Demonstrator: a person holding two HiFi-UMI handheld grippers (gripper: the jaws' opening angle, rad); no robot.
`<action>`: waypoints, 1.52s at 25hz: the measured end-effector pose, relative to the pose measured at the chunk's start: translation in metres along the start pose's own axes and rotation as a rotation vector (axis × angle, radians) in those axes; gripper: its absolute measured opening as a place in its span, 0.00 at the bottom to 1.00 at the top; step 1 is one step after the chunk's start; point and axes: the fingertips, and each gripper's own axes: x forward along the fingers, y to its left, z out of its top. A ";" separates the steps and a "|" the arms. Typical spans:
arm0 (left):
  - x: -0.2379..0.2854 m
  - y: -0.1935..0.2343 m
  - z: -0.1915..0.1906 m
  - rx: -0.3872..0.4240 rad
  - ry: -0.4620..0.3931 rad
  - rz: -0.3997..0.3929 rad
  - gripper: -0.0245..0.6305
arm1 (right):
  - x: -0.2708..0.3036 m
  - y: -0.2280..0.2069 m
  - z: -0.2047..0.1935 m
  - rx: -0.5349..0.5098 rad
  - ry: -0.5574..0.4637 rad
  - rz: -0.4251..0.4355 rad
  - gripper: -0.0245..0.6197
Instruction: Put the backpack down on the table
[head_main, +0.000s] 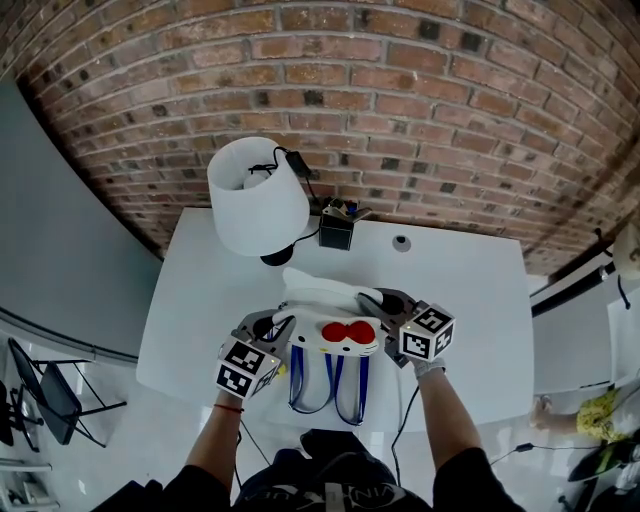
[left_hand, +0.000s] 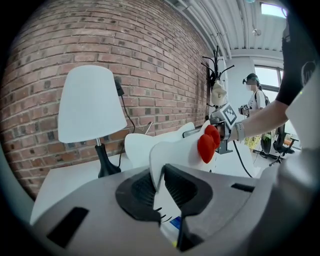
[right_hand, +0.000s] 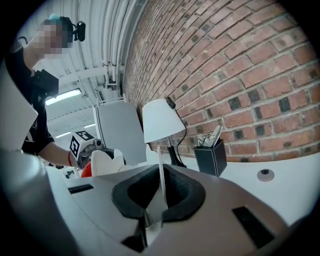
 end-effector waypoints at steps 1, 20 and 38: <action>0.001 0.000 0.000 0.001 0.000 0.002 0.09 | 0.001 -0.001 0.000 -0.008 0.000 0.002 0.06; -0.009 -0.025 -0.024 0.031 0.055 -0.063 0.09 | -0.011 0.015 -0.014 -0.070 0.037 -0.006 0.08; -0.034 -0.029 -0.026 0.089 0.068 -0.007 0.21 | -0.047 0.026 0.001 -0.121 0.072 -0.214 0.15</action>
